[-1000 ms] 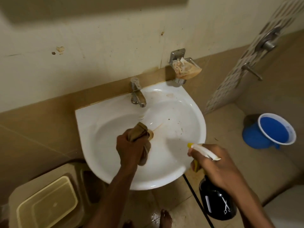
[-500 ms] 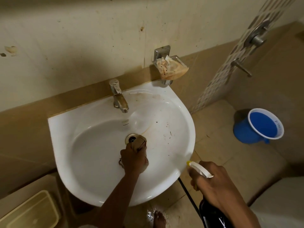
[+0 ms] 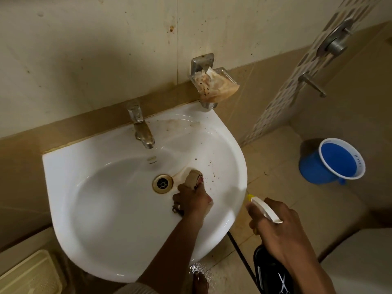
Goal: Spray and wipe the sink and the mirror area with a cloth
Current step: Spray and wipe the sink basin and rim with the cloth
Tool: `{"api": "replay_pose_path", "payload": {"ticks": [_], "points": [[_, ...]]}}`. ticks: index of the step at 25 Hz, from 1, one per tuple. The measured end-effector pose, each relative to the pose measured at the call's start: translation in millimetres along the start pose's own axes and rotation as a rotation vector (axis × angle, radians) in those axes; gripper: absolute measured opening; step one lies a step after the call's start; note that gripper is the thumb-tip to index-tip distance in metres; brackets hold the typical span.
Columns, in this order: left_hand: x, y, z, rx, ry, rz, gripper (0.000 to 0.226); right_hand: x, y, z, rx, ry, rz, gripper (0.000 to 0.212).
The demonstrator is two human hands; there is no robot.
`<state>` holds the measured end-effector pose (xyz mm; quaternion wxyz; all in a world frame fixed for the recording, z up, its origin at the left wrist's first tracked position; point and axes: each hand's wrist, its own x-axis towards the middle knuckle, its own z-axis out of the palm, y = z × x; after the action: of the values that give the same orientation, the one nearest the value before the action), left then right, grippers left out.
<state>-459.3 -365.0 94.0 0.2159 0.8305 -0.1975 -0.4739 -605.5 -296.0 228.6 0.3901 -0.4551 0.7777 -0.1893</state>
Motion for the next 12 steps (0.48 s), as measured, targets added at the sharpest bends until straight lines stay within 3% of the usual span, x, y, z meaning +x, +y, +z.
{"api": "replay_pose_path", "payload": {"ticks": [2,4,8,12], "points": [[-7,14,14,-0.057,-0.118,0.013,0.069,4,-2,-7,0.012,0.003,-0.021,0.031],[-16,25,21,-0.262,-0.276,-0.027,0.076,5,-7,-16,0.008,0.024,-0.064,0.038],[-32,44,16,-0.566,-0.613,-0.035,0.037,5,-20,-35,0.053,0.082,-0.145,0.04],[-51,64,16,-0.671,-0.862,0.021,0.043,3,-30,-43,0.103,0.092,-0.244,0.031]]}}
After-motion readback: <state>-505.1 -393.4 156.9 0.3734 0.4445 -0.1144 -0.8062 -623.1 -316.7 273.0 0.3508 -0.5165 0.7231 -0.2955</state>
